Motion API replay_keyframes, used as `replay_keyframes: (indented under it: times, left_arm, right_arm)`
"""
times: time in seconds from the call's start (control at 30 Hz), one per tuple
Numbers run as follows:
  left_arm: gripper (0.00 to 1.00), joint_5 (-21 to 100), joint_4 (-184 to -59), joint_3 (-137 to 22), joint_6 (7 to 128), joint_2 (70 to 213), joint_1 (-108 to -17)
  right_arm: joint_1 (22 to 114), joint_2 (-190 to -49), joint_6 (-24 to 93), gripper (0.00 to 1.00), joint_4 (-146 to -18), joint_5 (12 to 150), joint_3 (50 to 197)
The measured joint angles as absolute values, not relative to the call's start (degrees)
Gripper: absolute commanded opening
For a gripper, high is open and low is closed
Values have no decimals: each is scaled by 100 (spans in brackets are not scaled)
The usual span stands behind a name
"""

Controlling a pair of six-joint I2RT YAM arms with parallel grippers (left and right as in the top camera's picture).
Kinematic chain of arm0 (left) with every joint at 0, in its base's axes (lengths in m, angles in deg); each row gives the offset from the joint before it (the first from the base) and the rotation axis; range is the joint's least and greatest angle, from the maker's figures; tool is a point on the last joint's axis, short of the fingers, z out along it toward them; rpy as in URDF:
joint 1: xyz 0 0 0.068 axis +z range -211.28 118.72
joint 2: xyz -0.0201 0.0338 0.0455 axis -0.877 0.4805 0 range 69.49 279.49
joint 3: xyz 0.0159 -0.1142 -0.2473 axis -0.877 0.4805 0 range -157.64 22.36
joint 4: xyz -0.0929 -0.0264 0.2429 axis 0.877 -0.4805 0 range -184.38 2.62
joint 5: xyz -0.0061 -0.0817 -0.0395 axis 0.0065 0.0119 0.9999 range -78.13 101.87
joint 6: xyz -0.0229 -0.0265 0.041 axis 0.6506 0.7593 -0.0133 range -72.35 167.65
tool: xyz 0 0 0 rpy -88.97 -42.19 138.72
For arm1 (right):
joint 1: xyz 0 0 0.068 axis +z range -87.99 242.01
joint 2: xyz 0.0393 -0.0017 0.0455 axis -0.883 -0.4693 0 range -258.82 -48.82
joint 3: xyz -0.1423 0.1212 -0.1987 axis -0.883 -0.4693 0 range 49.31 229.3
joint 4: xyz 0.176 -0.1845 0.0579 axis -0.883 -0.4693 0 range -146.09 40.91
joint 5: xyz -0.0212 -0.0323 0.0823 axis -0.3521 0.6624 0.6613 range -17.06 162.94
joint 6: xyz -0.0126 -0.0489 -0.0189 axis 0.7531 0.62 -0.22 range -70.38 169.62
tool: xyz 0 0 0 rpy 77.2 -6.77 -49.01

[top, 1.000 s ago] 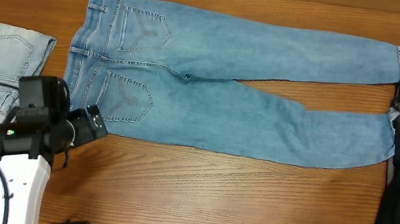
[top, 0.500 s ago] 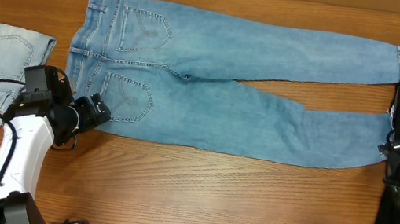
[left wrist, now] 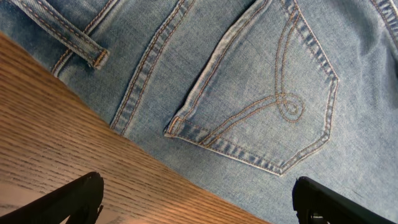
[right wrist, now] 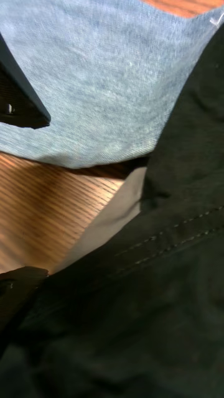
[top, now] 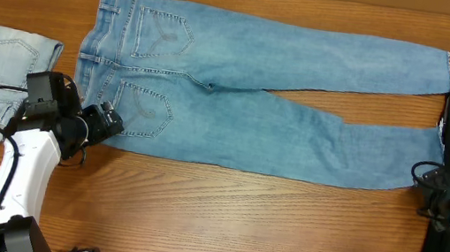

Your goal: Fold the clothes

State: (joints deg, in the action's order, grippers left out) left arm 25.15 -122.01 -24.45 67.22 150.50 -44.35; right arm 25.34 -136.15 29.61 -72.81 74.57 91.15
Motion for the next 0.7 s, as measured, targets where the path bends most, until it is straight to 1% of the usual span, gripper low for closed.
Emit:
replay_keyframes:
  times: [0.27,0.33,0.37,0.4,0.47,0.5,0.6,0.63,0.7]
  left_arm:
    - [100,2517,-12199,-2445,6722,15050,-4435]
    - [100,2515,-12201,-2445,6722,15050,-4435]
    - [100,2515,-12197,-2445,6722,15050,-4435]
    - [100,2517,-12188,-2445,6722,15050,-4435]
    - [100,2515,-12179,-2445,6722,15050,-4435]
    - [100,2517,-12179,-2445,6722,15050,-4435]
    - [100,2515,-12162,-2445,6722,15050,-4435]
    - [100,2515,-12160,-2445,6722,15050,-4435]
    - [100,2515,-12162,-2445,6722,15050,-4435]
  right_arm:
    - [2526,-14520,3324,73,-5629,7346,9170]
    - [2517,-14646,3381,68,-5327,7407,9192]
    - [2499,-14670,3392,63,-5216,7510,9192]
    - [2453,-14753,3413,62,-4980,7813,9192]
    - [2449,-14804,3413,62,-4921,8251,9207]
    - [2449,-14806,3420,62,-5111,8482,9257]
    - [2451,-14799,3350,67,-5638,8587,9445]
    - [2462,-14795,3335,73,-5786,8537,9495]
    - [2554,-14714,3328,81,-6289,8133,9616]
